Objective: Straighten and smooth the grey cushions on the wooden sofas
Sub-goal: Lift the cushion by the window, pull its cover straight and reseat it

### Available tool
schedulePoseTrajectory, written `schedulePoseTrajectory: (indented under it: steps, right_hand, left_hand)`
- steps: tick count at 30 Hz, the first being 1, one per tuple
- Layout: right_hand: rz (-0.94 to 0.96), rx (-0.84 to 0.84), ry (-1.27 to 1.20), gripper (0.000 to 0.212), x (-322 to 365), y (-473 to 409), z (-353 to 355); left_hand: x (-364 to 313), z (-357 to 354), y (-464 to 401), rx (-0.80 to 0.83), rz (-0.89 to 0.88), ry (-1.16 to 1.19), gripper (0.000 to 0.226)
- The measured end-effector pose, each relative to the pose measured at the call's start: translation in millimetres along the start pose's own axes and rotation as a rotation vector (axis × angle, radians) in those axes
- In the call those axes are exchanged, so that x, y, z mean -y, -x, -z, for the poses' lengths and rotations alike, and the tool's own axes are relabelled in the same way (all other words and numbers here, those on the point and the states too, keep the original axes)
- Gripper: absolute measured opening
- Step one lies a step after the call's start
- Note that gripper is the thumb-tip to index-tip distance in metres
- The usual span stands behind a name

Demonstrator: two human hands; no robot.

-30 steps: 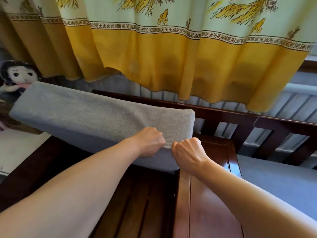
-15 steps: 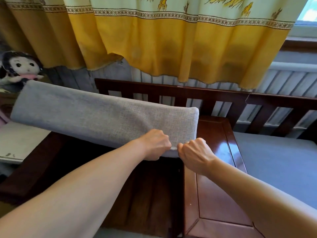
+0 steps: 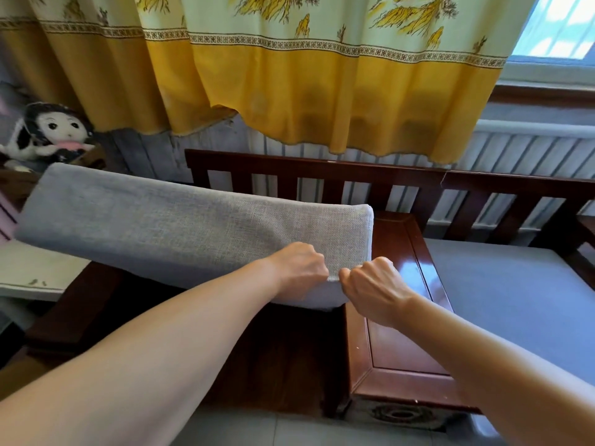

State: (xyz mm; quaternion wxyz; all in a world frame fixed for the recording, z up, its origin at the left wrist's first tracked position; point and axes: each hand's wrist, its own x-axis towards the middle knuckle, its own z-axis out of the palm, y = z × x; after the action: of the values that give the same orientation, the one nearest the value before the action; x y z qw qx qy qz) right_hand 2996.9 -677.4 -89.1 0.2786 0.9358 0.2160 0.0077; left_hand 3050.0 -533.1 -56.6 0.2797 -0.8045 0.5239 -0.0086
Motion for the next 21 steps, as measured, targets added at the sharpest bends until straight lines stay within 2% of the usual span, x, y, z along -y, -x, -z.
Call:
schedulePoseTrajectory:
  steps: [2, 5, 7, 8, 9, 11, 13, 15, 18, 21]
  right_hand:
    - [-0.035, -0.049, 0.045, 0.014, -3, 6, 16]
    - [-0.029, -0.021, 0.011, 0.012, -14, -2, 18]
    - [-0.096, -0.017, -0.019, 0.036, -25, -10, 30]
    - [-0.130, -0.081, -0.032, 0.043, -34, -17, 38]
    - [-0.140, -0.023, -0.066, 0.036, -41, -23, 36]
    - [-0.140, 0.012, -0.120, 0.006, -53, -34, 18]
    - [-0.216, 0.005, -0.120, 0.014, -56, -37, 11]
    - [-0.305, -0.097, -0.175, 0.025, -57, -38, -5]
    - [-0.333, -0.168, -0.171, 0.029, -60, -47, -18]
    - [-0.320, -0.195, -0.160, 0.023, -69, -59, -10]
  left_hand:
    - [4, 9, 5, -0.009, -0.004, -0.019, 0.023]
    - [19, 16, 4, -0.025, -0.012, -0.014, 0.023]
    - [32, 18, -3, -0.048, -0.009, -0.010, 0.022]
    - [41, 19, -10, -0.062, 0.003, -0.002, 0.021]
    - [48, 19, -18, -0.070, 0.026, 0.020, 0.021]
    - [57, 15, -33, -0.076, 0.094, 0.107, 0.021]
    - [57, 2, -46, -0.093, 0.181, 0.221, 0.023]
    - [56, -11, -51, -0.161, 0.290, 0.326, 0.022]
    - [57, -20, -58, -0.222, 0.394, 0.392, 0.019]
    - [58, -18, -66, -0.238, 0.395, 0.376, 0.018]
